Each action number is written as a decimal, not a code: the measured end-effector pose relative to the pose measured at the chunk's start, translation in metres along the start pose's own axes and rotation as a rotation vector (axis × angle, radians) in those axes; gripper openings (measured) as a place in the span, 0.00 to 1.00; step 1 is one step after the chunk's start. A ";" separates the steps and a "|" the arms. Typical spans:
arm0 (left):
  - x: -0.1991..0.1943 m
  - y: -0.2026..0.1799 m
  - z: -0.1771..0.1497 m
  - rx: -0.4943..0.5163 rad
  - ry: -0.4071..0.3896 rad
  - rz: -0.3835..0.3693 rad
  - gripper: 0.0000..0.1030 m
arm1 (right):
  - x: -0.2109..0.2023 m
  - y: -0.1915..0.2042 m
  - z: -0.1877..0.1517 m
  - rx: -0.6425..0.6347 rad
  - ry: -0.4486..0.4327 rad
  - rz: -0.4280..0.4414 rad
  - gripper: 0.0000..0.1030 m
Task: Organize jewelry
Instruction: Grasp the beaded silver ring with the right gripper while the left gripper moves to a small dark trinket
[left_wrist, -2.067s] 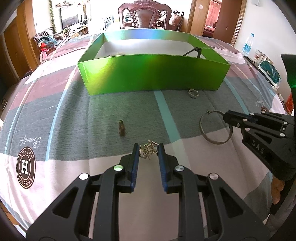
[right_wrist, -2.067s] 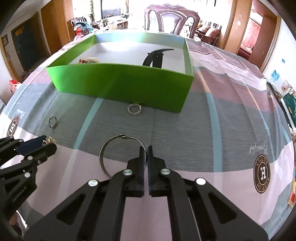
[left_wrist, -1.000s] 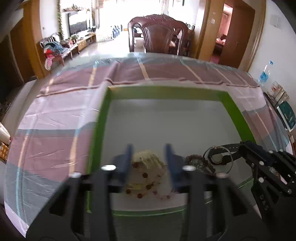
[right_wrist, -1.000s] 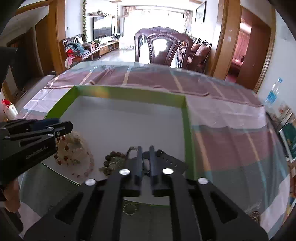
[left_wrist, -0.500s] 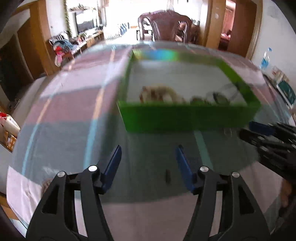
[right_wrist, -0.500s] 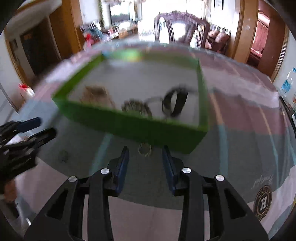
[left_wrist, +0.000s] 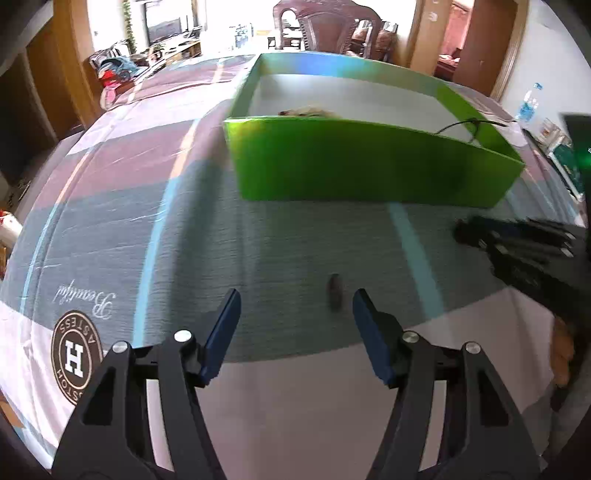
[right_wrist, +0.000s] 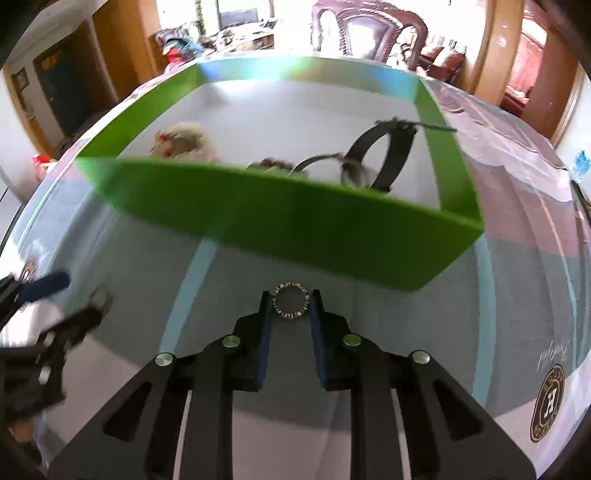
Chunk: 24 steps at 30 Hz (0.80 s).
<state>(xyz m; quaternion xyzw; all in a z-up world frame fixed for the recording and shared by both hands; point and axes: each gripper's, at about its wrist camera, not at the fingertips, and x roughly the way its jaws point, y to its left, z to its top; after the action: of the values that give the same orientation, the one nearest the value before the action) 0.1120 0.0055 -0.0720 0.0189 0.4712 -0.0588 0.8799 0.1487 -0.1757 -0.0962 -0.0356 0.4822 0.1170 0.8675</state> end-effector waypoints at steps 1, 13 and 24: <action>0.001 0.004 0.000 -0.006 0.002 0.011 0.61 | -0.002 0.004 -0.005 -0.012 0.003 0.013 0.20; -0.006 0.018 0.000 -0.027 -0.013 0.042 0.61 | -0.014 0.005 -0.032 -0.014 -0.027 0.022 0.20; -0.004 -0.004 -0.015 0.008 -0.001 0.001 0.53 | -0.013 0.009 -0.034 -0.026 -0.053 0.005 0.21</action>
<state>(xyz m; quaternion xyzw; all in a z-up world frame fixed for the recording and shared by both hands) 0.0968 0.0034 -0.0764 0.0224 0.4707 -0.0603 0.8799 0.1117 -0.1750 -0.1026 -0.0426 0.4574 0.1265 0.8792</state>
